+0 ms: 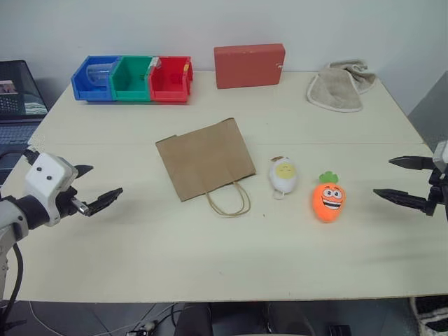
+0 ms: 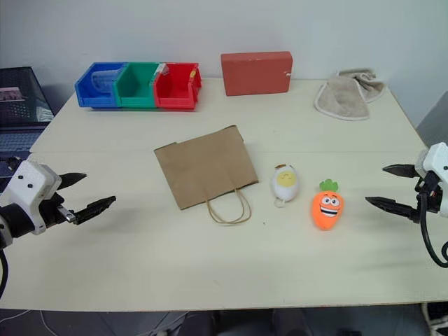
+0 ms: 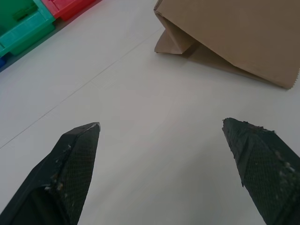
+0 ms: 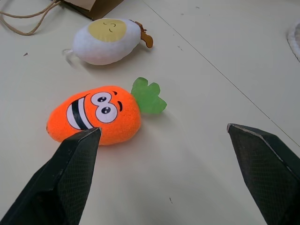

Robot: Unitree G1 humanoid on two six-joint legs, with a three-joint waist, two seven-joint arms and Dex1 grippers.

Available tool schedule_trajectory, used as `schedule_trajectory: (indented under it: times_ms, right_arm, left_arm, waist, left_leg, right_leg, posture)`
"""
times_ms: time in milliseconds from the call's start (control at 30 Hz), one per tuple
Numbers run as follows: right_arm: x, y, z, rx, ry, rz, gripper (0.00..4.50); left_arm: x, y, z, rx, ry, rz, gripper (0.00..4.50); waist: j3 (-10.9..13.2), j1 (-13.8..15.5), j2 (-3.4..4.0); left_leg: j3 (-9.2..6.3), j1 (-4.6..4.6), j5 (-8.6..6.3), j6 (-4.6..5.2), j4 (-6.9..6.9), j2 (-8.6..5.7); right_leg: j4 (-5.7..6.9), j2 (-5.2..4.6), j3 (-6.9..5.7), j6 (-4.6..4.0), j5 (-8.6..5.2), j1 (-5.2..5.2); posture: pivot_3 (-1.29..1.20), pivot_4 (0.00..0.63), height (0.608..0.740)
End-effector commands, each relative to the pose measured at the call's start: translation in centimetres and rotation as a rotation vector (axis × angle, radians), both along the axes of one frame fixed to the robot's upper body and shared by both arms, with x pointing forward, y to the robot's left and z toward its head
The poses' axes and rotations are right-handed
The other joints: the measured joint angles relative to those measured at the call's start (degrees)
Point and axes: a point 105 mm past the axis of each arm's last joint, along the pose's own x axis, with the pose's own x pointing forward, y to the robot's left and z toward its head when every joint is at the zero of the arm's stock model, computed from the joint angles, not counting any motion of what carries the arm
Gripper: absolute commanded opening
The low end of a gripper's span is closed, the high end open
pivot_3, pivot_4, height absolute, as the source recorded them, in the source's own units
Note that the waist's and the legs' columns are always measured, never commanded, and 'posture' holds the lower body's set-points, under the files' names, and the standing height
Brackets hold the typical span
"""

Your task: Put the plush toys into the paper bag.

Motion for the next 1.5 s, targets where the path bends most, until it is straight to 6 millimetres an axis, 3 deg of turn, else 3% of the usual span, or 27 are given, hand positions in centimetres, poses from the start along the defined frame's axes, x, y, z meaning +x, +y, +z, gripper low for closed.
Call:
schedule_trajectory:
  times_ms: [33, 300, 1100, 1400, 1500]
  right_arm:
    - [-0.3, 0.5, 1.4, -0.002, -0.053, 0.020, 4.50]
    - [-0.2, 0.7, 1.3, 0.003, -0.056, 0.021, 4.50]
    - [0.3, 1.5, 1.5, 0.010, -0.077, 0.035, 4.50]
    - [-0.3, 3.8, 1.9, 0.021, -0.080, 0.104, 4.50]
    - [-1.5, 6.0, 2.2, 0.031, -0.067, 0.176, 4.50]
  left_arm:
    - [0.0, -0.1, 1.9, 0.013, -0.079, -0.016, 4.47]
    - [0.0, 0.7, 0.7, 0.045, -0.020, 0.026, 4.47]
    - [-0.9, -0.7, 0.7, 0.053, -0.066, -0.084, 4.47]
    - [-0.7, -4.0, 0.6, 0.101, -0.047, -0.237, 4.47]
    - [-0.7, -7.1, 0.1, 0.116, 0.003, -0.384, 4.47]
  waist:
    - [0.0, 0.0, 0.00]
    - [0.0, 0.1, 0.00]
    - [0.0, 0.3, 0.00]
    - [0.0, 0.3, 0.00]
    - [0.0, 0.4, 0.00]
  left_leg:
    - [0.00, 0.00, 0.00, 0.00, 0.00, 0.00]
    - [0.00, -0.01, 0.00, 0.00, 0.00, -0.01]
    - [0.00, -0.01, 0.00, 0.00, 0.01, -0.01]
    - [0.00, -0.01, 0.00, 0.00, 0.01, -0.01]
    - [-0.01, -0.01, 0.00, 0.00, 0.01, -0.01]
  right_leg:
    - [0.00, 0.00, 0.00, 0.00, 0.00, 0.00]
    - [0.00, -0.01, 0.00, 0.00, 0.00, 0.00]
    - [0.00, -0.01, 0.00, 0.00, 0.00, 0.00]
    - [0.01, 0.00, 0.01, 0.00, 0.00, 0.01]
    - [0.01, 0.00, 0.00, 0.00, 0.00, 0.01]
  posture:
    - [0.00, 0.150, 0.740]
    - [0.00, 0.150, 0.740]
    - [0.00, 0.150, 0.740]
    - [0.00, 0.150, 0.740]
    - [0.00, 0.150, 0.740]
